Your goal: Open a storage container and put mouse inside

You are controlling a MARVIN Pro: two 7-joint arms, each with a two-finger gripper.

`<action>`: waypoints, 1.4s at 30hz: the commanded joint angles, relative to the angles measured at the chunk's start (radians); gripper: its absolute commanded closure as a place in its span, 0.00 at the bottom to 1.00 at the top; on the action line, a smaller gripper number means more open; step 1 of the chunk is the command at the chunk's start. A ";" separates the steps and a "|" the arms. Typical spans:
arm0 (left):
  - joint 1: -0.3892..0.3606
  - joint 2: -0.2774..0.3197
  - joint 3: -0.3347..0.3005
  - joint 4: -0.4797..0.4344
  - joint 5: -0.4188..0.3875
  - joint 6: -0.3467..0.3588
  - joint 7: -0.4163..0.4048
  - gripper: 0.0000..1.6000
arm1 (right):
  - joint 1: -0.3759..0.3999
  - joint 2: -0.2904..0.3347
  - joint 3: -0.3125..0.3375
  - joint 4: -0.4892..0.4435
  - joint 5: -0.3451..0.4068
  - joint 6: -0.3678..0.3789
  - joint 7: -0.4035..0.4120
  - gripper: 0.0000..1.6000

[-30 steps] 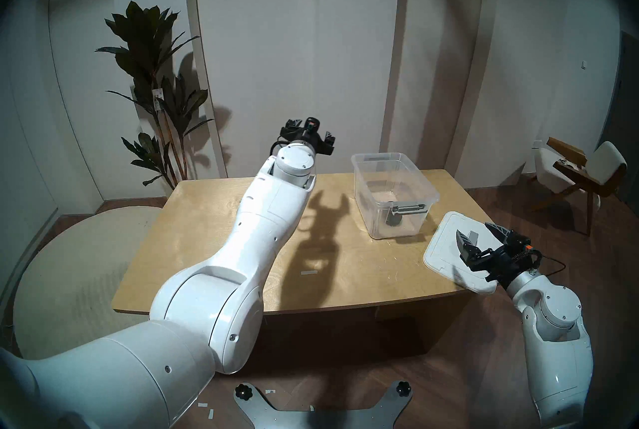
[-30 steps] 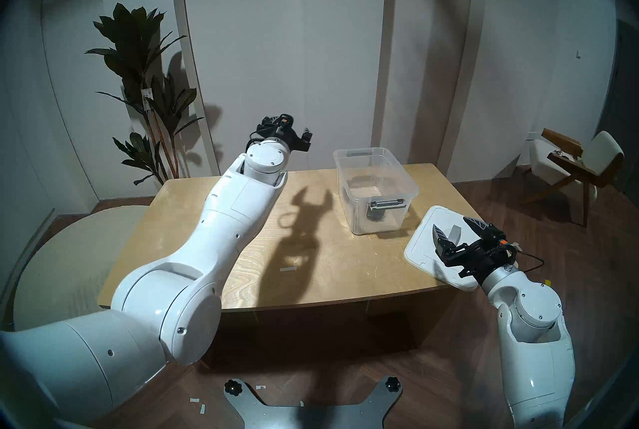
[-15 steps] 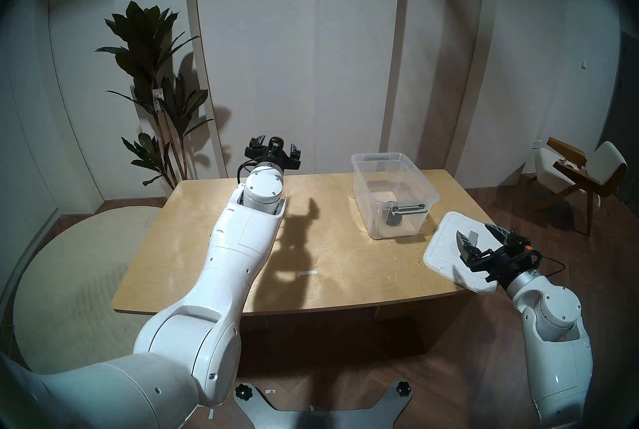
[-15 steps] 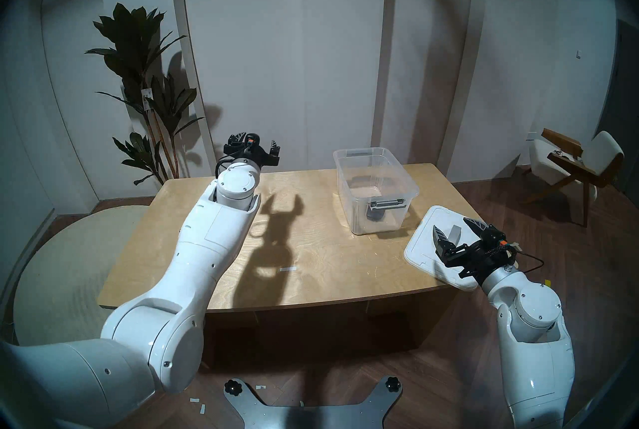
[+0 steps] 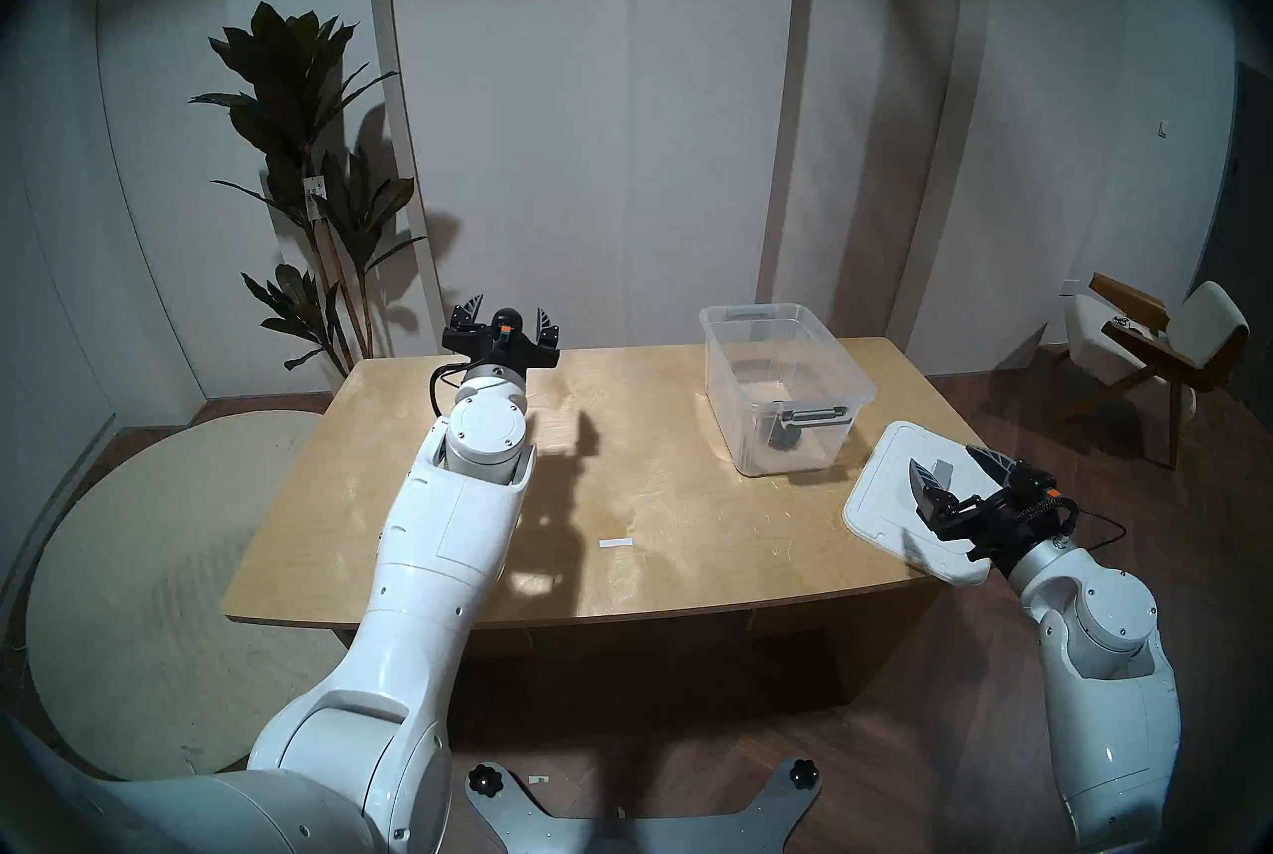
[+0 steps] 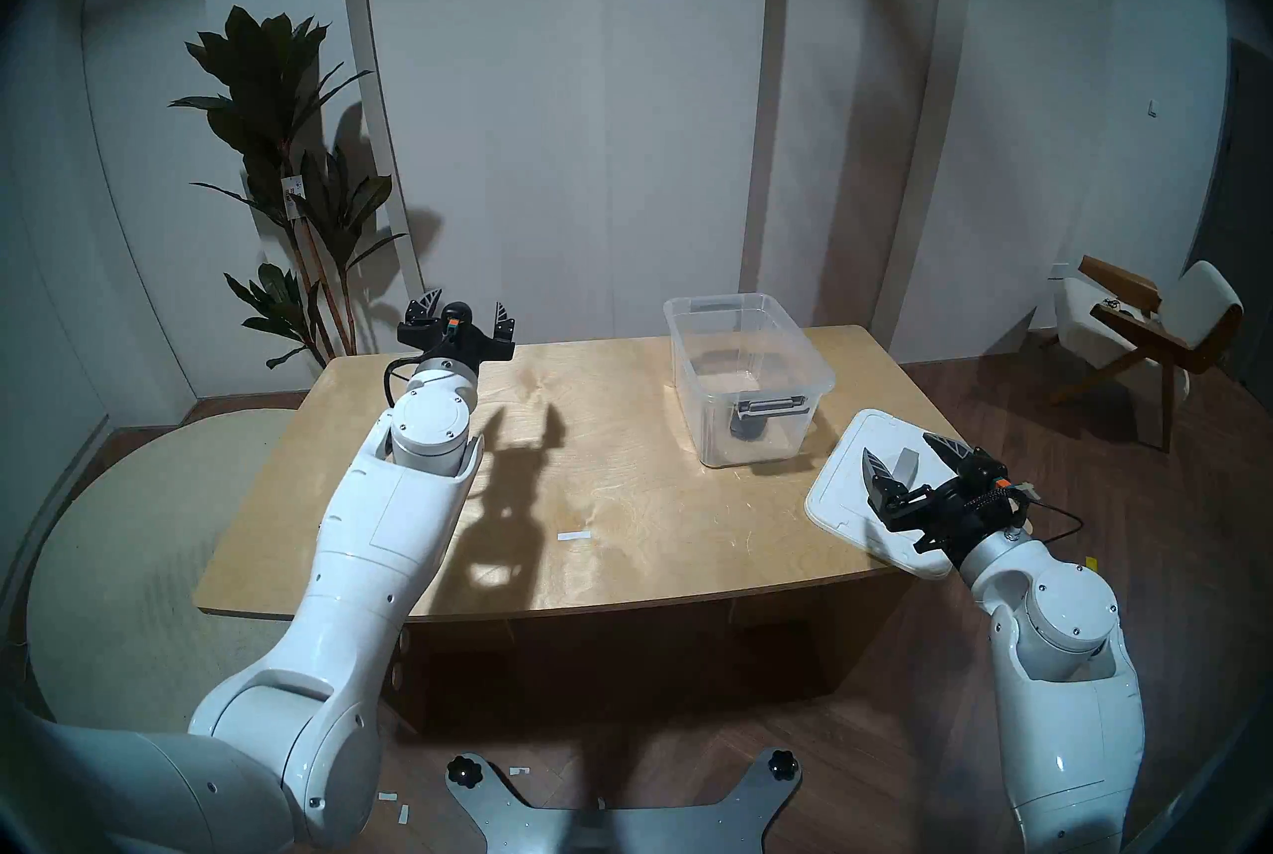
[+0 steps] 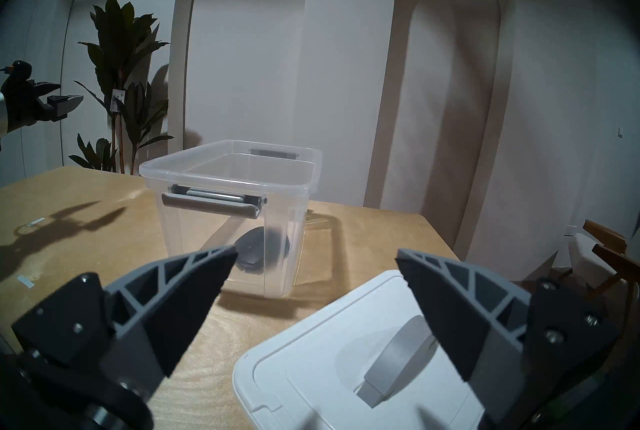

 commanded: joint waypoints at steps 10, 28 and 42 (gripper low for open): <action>0.151 0.031 -0.022 -0.215 -0.063 -0.095 -0.039 0.00 | 0.008 0.003 -0.002 -0.020 0.002 -0.007 0.003 0.00; 0.294 0.160 -0.073 -0.447 -0.205 0.055 -0.306 0.00 | 0.001 0.001 -0.001 -0.034 0.001 -0.011 0.003 0.00; 0.304 0.170 -0.105 -0.551 -0.269 0.333 -0.422 0.00 | -0.006 -0.001 0.000 -0.043 -0.002 -0.013 0.000 0.00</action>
